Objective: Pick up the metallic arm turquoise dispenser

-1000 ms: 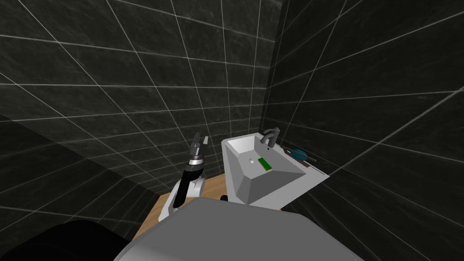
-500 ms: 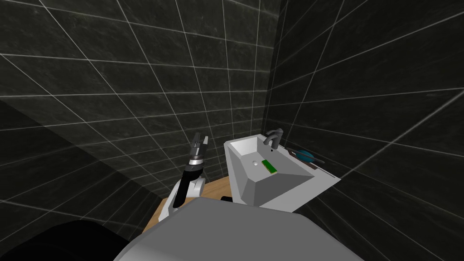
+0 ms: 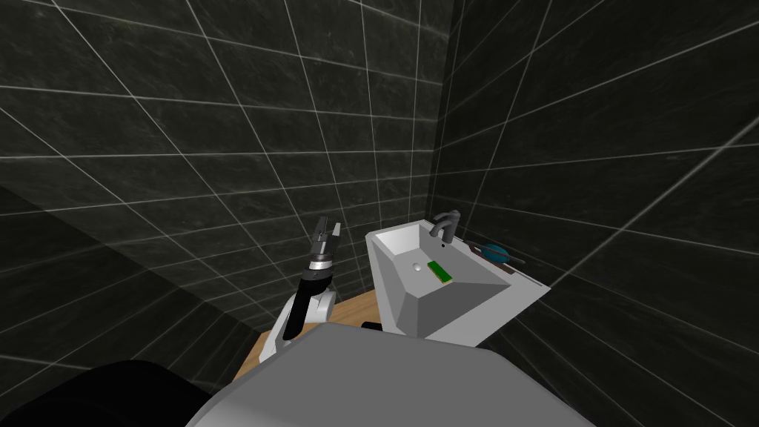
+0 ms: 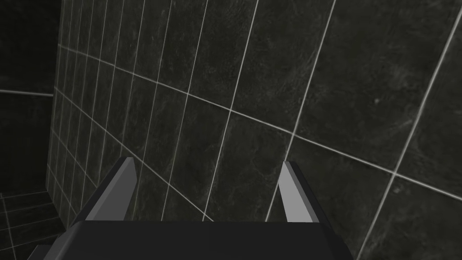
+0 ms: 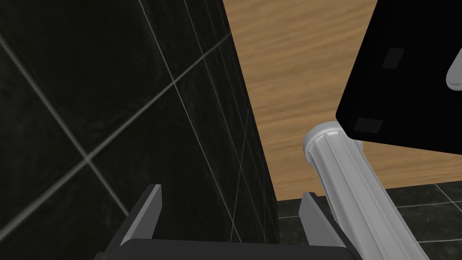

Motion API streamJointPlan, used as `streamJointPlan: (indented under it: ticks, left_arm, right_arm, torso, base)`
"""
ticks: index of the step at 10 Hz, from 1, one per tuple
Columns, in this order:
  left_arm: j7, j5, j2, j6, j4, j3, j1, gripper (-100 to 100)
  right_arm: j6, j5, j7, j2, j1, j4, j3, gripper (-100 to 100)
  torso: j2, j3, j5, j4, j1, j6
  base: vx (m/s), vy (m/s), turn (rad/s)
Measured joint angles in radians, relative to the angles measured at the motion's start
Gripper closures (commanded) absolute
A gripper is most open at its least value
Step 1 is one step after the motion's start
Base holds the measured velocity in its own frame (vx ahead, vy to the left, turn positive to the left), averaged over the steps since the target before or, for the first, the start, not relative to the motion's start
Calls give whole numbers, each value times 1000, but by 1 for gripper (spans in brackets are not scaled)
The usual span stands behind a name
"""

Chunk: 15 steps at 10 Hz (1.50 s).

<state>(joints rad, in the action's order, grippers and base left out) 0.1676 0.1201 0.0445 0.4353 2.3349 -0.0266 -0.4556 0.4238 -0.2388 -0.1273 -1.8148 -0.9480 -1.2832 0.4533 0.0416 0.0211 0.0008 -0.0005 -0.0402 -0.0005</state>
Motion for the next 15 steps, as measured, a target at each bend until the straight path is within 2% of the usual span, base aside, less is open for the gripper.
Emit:
streamJointPlan:
  ticks: [5,6,7,8,9,11,13,15]
  left_arm:
    - [0,0,0,0,0,0,0,0]
    - [0,0,0,0,0,0,0,0]
    - [0,0,0,0,0,0,0,0]
    - [0,0,0,0,0,0,0,0]
    - [0,0,0,0,0,0,0,0]
    - [0,0,0,0,0,0,0,0]
    - [0,0,0,0,0,0,0,0]
    - [0,0,0,0,0,0,0,0]
  right_arm:
    - [0,-2,-1,0,1,0,1,-100]
    - [-18,35,9,-36,-11,-8,-19,-100]
    - [-32,64,28,-50,-18,-6,-29,-100]
    - [-28,19,3,-38,19,10,-17,-100]
    - [-42,37,-1,-69,26,14,-28,-100]
    - [-69,62,8,-100,41,18,-32,-100]
    - [-73,25,-18,-99,62,29,-35,-100]
    - [-69,22,-20,-98,64,33,-35,-100]
  torso:
    - [0,0,0,0,1,0]
    - [2,1,1,0,-3,0]
    - [2,1,1,0,-5,0]
    - [1,0,1,0,-3,0]
    - [2,1,1,0,-5,0]
    - [2,1,1,0,-5,0]
    - [1,0,0,0,-1,0]
    - [0,0,0,0,1,0]
  base:
    - [7,13,-25]
    - [35,86,-128]
    - [3,54,3]
    - [34,72,-129]
    - [32,89,-114]
    - [16,64,-47]
    - [6,14,-17]
    - [-2,5,12]
